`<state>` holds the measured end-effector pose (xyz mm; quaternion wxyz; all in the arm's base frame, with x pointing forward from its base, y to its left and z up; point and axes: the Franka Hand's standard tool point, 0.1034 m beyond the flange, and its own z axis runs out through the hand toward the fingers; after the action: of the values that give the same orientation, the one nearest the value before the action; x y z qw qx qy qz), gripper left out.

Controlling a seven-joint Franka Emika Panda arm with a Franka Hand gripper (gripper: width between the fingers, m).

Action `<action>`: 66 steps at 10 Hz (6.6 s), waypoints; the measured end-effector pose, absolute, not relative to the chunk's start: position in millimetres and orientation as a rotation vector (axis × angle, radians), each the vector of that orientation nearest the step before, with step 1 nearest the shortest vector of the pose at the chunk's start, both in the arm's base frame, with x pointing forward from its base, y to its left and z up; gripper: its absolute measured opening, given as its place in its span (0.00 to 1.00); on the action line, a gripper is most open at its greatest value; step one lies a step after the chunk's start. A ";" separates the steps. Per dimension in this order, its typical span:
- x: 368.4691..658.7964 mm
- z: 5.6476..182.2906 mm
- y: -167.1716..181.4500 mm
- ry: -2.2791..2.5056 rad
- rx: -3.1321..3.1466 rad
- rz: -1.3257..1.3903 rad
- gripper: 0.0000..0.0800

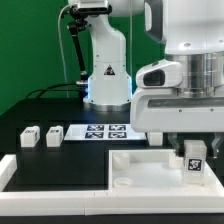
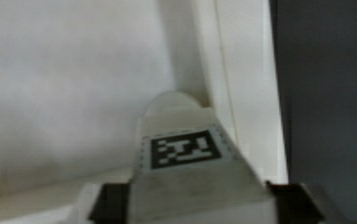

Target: Assemble square table

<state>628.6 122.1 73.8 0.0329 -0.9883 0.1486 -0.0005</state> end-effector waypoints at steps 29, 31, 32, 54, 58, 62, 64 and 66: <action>632.5 68.8 118.2 0.905 -2.928 -0.023 0.36; 632.5 68.5 116.8 1.168 -2.829 -0.010 0.36; 632.4 67.9 113.2 1.323 -2.738 0.014 0.36; 632.9 65.3 119.9 0.622 -2.988 -0.081 0.45; 632.7 65.0 118.2 1.030 -2.868 -0.060 0.36; 631.7 63.8 114.6 1.727 -2.437 0.058 0.36; 631.4 63.2 115.1 2.022 -2.140 0.137 0.36; 631.4 63.7 116.7 2.211 -1.950 0.164 0.36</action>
Offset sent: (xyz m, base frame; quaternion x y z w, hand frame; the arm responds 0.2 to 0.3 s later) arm 0.0000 0.0000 0.0000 0.0000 0.0000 0.1938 0.9810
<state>631.4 116.7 63.7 0.0943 -0.6576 0.7454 0.0555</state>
